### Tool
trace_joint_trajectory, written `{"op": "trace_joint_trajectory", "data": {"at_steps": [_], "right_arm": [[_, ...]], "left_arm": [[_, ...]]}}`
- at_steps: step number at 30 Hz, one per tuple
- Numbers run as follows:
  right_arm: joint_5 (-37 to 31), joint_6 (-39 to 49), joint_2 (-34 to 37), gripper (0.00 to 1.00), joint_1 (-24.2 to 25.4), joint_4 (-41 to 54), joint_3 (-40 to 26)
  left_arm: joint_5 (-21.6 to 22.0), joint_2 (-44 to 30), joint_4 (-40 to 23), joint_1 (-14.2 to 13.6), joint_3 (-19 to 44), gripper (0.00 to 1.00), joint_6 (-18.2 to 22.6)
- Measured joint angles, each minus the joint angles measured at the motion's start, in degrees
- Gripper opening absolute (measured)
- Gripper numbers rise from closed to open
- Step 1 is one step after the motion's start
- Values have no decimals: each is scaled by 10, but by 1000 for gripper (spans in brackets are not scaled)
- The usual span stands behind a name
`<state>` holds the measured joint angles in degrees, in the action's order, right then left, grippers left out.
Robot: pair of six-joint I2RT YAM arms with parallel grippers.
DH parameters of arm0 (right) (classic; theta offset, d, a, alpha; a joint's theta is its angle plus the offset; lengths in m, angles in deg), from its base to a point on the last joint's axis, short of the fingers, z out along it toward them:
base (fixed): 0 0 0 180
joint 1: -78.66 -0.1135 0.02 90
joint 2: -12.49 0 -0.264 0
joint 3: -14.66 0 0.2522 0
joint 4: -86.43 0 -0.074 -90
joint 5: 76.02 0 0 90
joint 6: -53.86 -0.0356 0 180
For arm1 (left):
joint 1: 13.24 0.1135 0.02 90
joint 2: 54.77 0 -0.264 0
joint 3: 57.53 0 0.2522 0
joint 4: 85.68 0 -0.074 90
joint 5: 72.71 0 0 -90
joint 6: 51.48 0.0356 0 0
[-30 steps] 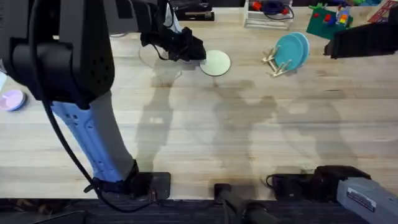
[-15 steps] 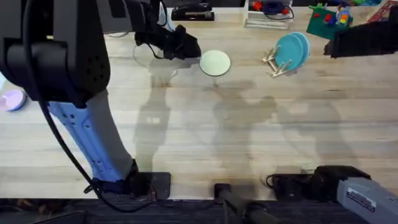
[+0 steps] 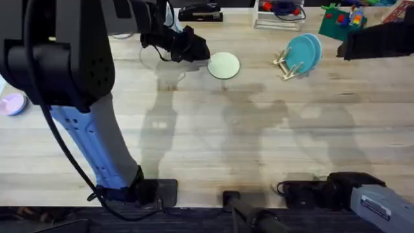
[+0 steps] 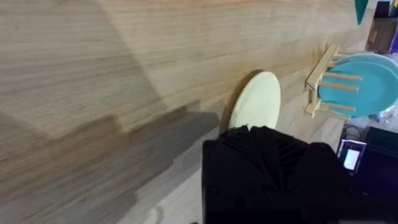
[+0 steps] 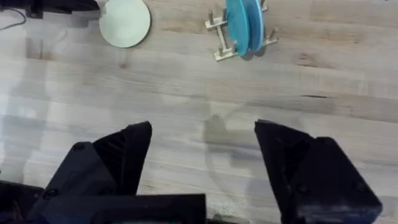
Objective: Pick up the plates from the table one by one and place each into a slot on the dish rack.
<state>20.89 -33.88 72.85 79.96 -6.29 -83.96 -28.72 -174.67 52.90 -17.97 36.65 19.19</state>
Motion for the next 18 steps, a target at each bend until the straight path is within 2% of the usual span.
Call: {"op": "trace_joint_trajectory", "data": {"at_steps": [18], "right_arm": [[0, -2, 0, 995, 0, -2, 0]], "left_arm": [[-8, 0, -2, -21, 0, 39, 0]]}}
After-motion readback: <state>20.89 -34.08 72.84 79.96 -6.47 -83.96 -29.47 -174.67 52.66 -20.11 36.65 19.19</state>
